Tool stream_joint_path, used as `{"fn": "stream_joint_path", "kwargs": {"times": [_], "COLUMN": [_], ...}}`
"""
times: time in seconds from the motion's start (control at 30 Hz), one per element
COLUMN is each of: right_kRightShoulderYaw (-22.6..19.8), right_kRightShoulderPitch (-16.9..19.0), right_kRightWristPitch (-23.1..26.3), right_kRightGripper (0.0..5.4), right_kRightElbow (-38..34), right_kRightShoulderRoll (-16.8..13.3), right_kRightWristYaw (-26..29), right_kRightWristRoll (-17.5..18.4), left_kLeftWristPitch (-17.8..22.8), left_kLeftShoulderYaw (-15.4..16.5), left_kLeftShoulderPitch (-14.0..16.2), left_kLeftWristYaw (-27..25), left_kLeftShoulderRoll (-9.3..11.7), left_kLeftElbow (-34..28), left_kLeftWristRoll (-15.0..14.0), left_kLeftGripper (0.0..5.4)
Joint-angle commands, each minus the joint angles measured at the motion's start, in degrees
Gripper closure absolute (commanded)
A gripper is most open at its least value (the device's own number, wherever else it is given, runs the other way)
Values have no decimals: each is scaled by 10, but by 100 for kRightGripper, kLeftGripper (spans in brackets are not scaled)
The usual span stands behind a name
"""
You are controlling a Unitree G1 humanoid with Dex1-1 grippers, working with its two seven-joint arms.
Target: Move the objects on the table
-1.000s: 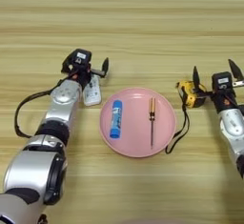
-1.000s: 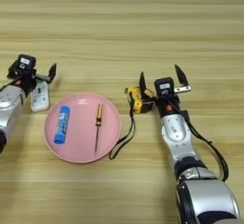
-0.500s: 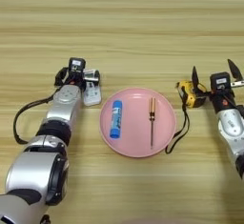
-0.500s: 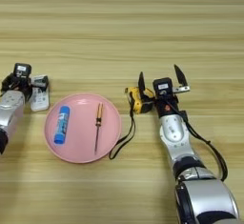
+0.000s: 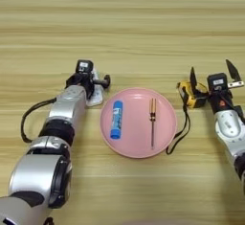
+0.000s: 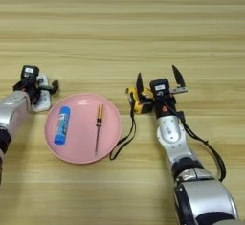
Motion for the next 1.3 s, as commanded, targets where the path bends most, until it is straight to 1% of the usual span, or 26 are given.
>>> {"fn": "stream_joint_path", "kwargs": {"times": [0.03,0.13,0.2,0.27,0.37,0.4,0.5,0.57,0.67,0.8,0.87,0.9,1.07,1.17,1.3], "right_kRightShoulderYaw": [4,5,5,5,5,6,6,6,6,7,7,7,8,8,8], "right_kRightShoulderPitch": [-11,-10,-9,-9,-9,-9,-9,-9,-8,-7,-7,-7,-6,-7,-8], "right_kRightWristPitch": [7,5,4,2,1,1,0,-1,-2,-2,-2,-2,-2,-1,1], "right_kRightGripper": [0,0,0,0,0,0,0,0,0,0,0,0,0,0,0], "right_kRightElbow": [-1,-3,-5,-7,-9,-9,-10,-11,-13,-15,-16,-16,-18,-18,-17], "right_kRightShoulderRoll": [0,0,1,2,2,3,4,4,5,5,5,5,4,4,4], "right_kRightWristYaw": [-6,-8,-8,-9,-10,-11,-12,-13,-14,-15,-15,-15,-14,-14,-14], "right_kRightWristRoll": [-5,-6,-5,-4,-5,-4,-4,-4,-4,-4,-4,-4,-4,-4,-4], "left_kLeftWristPitch": [42,52,57,59,61,60,53,51,48,55,60,65,102,134,167], "left_kLeftShoulderYaw": [-1,0,-4,-8,-11,-14,-21,-25,-30,-36,-41,-43,-39,-33,-37], "left_kLeftShoulderPitch": [10,17,28,37,43,45,52,56,65,90,109,118,182,219,271], "left_kLeftWristYaw": [-7,10,18,18,18,18,20,18,18,1,-2,-4,-8,-17,-26], "left_kLeftShoulderRoll": [1,2,2,3,5,6,10,13,19,27,32,35,49,48,48], "left_kLeftElbow": [-11,-6,-7,-5,-2,-1,2,-2,-5,-30,-54,-68,-160,-215,-289], "left_kLeftWristRoll": [-7,0,7,10,11,13,19,20,21,16,18,18,10,-5,-6], "left_kLeftGripper": [3,41,67,85,116,138,175,190,198,201,202,217,251,254,254]}}
